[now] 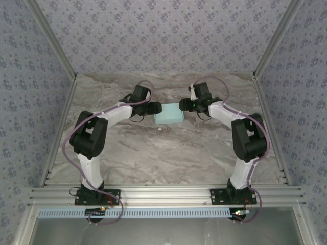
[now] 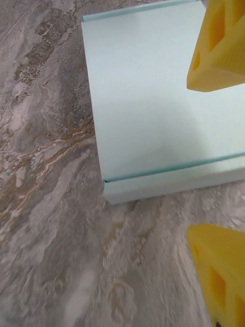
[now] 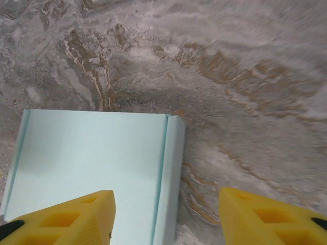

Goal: Fold the paper box

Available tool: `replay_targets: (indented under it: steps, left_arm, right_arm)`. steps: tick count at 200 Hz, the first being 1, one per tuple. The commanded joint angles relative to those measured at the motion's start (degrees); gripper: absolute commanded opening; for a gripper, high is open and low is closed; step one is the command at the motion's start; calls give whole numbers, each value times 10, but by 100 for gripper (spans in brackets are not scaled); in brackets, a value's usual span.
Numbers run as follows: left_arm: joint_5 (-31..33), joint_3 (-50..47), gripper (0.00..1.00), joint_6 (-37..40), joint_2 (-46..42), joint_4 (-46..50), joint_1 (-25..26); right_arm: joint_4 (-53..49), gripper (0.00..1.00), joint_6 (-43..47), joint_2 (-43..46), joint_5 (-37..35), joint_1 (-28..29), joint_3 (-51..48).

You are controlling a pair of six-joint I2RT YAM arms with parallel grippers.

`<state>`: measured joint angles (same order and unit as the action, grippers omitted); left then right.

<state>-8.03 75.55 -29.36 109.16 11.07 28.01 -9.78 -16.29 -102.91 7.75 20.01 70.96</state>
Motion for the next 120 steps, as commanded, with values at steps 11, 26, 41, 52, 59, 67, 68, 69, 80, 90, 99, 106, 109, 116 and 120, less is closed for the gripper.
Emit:
replay_targets:
  steps: [11,26,41,52,59,67,68,69,80,90,99,106,109,116,120]
  left_arm:
    - [92,-40,71,64,-132,13,-4]
    - [131,-79,73,90,-190,1,-4]
    - [173,-113,76,117,-248,-3,-5]
    - [206,-137,81,137,-287,-5,-5]
    - [227,-152,83,149,-311,-7,-6]
    - [245,-171,87,162,-340,-14,-6]
    - [249,-173,87,163,-344,-15,-7]
    - [252,-177,87,164,-347,-16,-7]
    - [278,-206,93,175,-385,-29,-11]
    - [298,-235,98,181,-416,-46,-16]
    - [317,-263,99,183,-440,-61,-24]
    - [330,-283,99,183,-456,-71,-30]
    - [336,-290,99,183,-462,-75,-33]
    - [352,-308,99,179,-473,-82,-40]
    - [359,-318,99,179,-478,-87,-45]
  right_arm:
    - [-63,66,87,123,-139,15,-8]
    - [-79,69,126,173,-204,29,-18]
    - [-87,74,161,222,-267,40,-21]
    - [-89,80,178,255,-302,41,-51]
    - [-89,85,187,275,-320,40,-59]
    - [-89,91,196,297,-338,37,-69]
    - [-88,92,197,299,-341,36,-71]
    - [-88,93,199,302,-343,35,-73]
    - [-80,99,210,325,-364,28,-92]
    - [-70,99,216,347,-374,15,-112]
    - [-61,99,217,364,-379,3,-134]
    - [-55,99,215,376,-379,-9,-149]
    - [-52,99,214,381,-379,-14,-155]
    - [-46,99,207,392,-380,-27,-173]
    - [-41,99,204,398,-379,-34,-184]
